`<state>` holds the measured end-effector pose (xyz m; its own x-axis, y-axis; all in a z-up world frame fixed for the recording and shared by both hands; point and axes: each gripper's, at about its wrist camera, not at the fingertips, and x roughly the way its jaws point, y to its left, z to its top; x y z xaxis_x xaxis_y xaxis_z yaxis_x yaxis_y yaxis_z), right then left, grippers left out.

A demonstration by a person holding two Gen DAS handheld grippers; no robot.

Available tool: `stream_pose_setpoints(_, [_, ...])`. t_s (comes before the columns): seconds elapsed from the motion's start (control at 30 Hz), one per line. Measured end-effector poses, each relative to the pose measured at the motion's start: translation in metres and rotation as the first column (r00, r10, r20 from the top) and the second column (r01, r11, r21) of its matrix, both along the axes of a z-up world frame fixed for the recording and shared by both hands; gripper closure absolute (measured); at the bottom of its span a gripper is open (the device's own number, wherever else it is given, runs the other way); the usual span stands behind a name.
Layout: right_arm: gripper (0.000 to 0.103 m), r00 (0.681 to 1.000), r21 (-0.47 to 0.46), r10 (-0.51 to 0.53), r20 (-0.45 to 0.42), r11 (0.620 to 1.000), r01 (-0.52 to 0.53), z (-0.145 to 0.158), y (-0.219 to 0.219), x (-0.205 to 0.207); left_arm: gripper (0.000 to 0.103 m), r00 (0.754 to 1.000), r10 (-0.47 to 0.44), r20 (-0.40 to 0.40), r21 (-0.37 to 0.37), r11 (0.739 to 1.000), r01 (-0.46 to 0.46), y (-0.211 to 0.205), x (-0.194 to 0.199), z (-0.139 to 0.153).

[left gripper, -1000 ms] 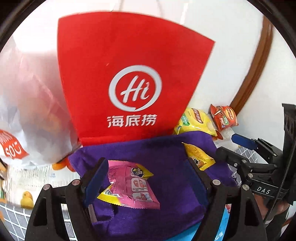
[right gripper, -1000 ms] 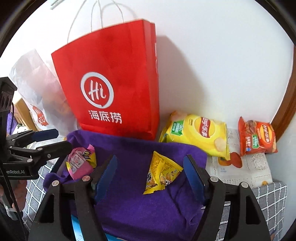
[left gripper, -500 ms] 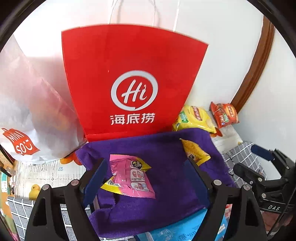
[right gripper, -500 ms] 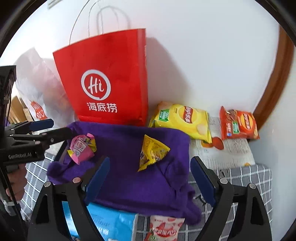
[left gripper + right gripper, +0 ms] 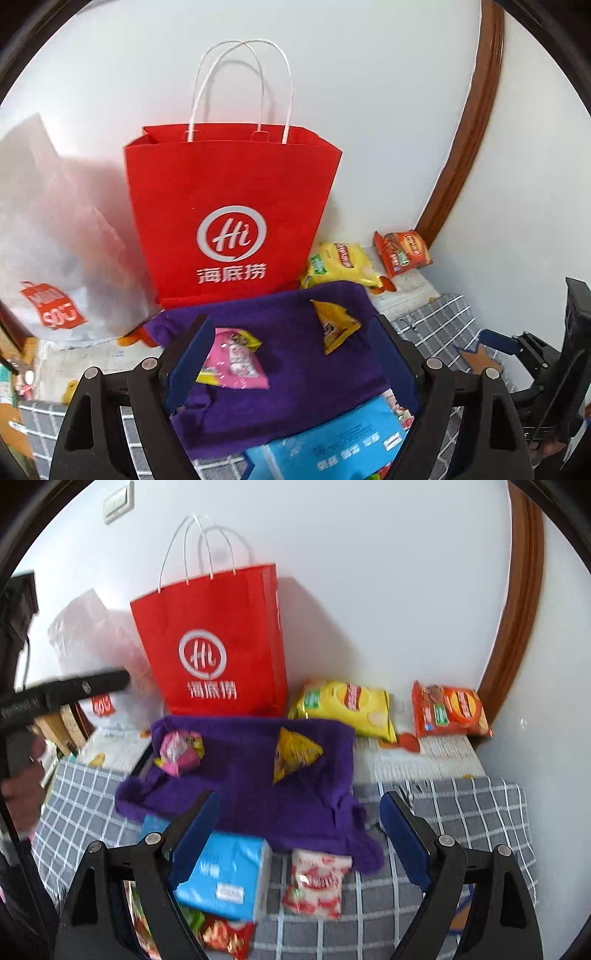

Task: Organize snacks
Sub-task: 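Grasp the white-red lychee candy bag with the right tool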

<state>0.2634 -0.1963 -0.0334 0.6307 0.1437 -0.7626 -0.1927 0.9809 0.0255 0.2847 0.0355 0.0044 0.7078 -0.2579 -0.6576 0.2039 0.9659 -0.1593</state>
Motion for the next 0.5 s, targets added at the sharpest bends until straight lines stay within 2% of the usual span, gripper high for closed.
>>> stream_pose_setpoints(0.13, [0.015, 1.000, 0.013, 0.000, -0.008, 1.000, 0.000, -0.009, -0.009, -0.016, 0.019, 0.998, 0.032, -0.045, 0.033, 0.999, -0.030, 0.007, -0.011, -0.002])
stream_pose_setpoints(0.23, [0.015, 0.999, 0.018, -0.011, -0.042, 1.000, 0.011, -0.026, -0.017, -0.024, 0.019, 0.997, 0.050, -0.063, 0.014, 0.999, -0.050, 0.019, -0.023, -0.004])
stream_pose_setpoints(0.3, [0.020, 0.997, 0.014, -0.027, -0.071, 1.000, 0.028, -0.041, -0.022, -0.024, 0.019, 0.995, 0.068, -0.071, 0.006, 0.998, -0.068, 0.026, -0.031, -0.007])
stream_pose_setpoints(0.37, [0.031, 0.993, 0.032, -0.032, -0.116, 0.999, 0.036, -0.059, -0.027, -0.024, 0.019, 0.993, 0.086, -0.084, 0.002, 0.996, -0.086, 0.033, -0.040, -0.012])
stream_pose_setpoints(0.5, [0.040, 0.981, 0.065, -0.047, -0.190, 0.996, 0.060, -0.090, -0.035, -0.021, 0.019, 0.988, 0.103, -0.111, -0.011, 0.994, -0.105, 0.043, -0.053, -0.026])
